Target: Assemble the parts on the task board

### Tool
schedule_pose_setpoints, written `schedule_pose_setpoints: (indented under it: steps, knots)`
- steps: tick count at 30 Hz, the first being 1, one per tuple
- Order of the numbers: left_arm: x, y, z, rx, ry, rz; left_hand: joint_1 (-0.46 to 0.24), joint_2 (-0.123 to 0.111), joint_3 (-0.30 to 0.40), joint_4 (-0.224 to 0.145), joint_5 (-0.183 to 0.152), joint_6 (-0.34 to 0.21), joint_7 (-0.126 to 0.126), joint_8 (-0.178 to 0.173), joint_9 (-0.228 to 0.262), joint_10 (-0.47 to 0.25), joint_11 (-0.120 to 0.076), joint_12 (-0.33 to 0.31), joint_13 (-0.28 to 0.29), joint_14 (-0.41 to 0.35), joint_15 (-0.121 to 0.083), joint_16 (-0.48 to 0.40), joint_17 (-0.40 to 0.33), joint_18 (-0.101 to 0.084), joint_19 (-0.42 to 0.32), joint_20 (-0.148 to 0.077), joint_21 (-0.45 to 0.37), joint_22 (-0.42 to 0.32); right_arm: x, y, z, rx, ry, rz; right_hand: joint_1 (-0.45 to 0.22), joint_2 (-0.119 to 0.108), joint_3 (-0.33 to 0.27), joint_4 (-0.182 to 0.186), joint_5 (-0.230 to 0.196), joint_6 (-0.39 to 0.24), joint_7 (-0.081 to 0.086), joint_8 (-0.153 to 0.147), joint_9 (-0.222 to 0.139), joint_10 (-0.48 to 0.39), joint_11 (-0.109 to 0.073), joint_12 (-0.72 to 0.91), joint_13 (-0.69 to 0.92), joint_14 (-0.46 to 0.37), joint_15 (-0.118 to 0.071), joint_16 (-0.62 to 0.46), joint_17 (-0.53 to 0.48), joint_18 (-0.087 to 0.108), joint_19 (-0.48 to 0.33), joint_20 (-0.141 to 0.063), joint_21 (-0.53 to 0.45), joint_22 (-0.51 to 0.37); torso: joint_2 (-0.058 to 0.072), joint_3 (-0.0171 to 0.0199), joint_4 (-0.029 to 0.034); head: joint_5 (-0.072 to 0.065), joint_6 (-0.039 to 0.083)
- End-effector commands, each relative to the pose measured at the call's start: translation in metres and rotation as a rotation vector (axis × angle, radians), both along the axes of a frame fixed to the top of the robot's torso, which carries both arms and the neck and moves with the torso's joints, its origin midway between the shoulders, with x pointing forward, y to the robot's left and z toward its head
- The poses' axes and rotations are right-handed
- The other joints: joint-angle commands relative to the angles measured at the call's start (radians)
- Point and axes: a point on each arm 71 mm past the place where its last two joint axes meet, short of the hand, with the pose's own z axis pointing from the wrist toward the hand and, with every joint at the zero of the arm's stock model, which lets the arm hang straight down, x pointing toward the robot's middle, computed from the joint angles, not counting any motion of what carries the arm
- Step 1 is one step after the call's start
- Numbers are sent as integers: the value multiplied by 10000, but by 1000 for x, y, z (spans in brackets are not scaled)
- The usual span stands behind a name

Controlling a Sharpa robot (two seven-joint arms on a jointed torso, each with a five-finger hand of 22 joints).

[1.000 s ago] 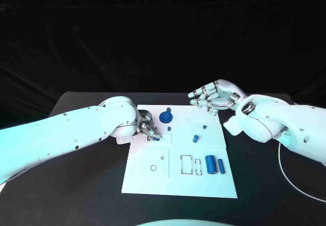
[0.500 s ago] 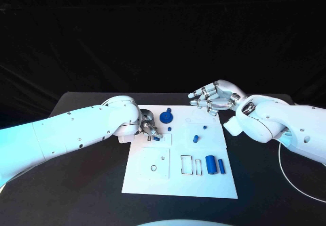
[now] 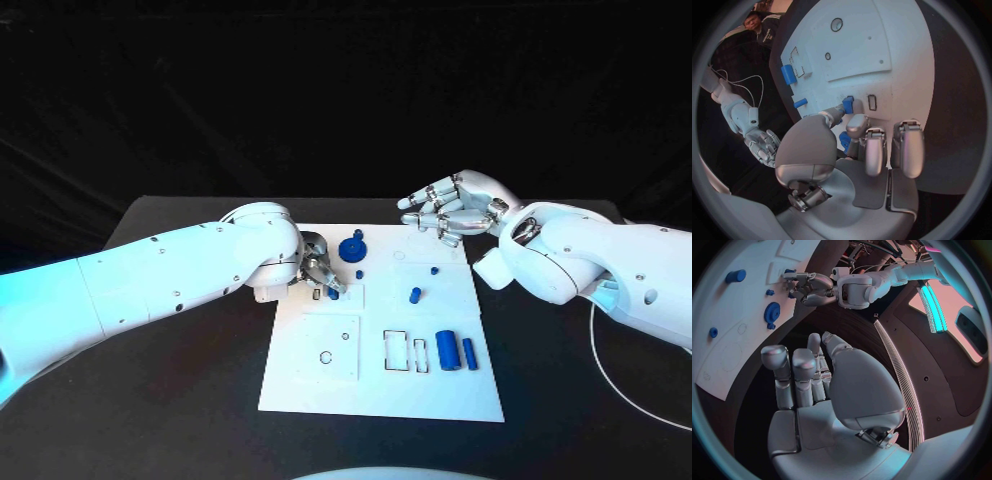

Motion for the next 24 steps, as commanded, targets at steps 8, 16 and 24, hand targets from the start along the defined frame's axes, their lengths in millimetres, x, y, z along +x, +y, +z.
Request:
schedule_pose_setpoints:
  steps: [8,16,24]
  knots:
    - [-6,-4,-10,320,529,-361,-545,-69,-563,169,24,167,-100,54,53,125,-50,125,66,1045,-95,30,2627,-207,729,-136,105,1821,-1,3,0,-36,-56,221,-85,-34,35,29,50,-35,17,10,11,-64,-27,-42,-13,-33,13,-124,-59,148,-89,-1,-92,-79,5,1,12,0,-20]
    - [-5,0,-11,329,556,-206,-1092,-312,-1357,458,20,195,-80,56,88,-44,-32,-159,-292,1045,-88,30,2627,-199,714,-138,71,1787,-1,2,1,-132,-223,160,-76,-32,52,20,68,-45,15,7,10,-76,-30,-48,-23,-44,13,-158,-79,153,-101,1,-116,-106,1,-2,5,9,-7]
    - [-3,5,-11,280,478,-13,-1643,-386,-2375,976,19,215,-102,111,141,-58,-47,-204,-404,1045,-95,30,2627,-203,724,-142,75,1810,-1,2,2,-184,-387,70,-73,-35,59,15,73,-51,16,6,10,-82,-30,-51,-28,-53,13,-187,-101,156,-110,1,-131,-123,6,-7,-6,11,2]
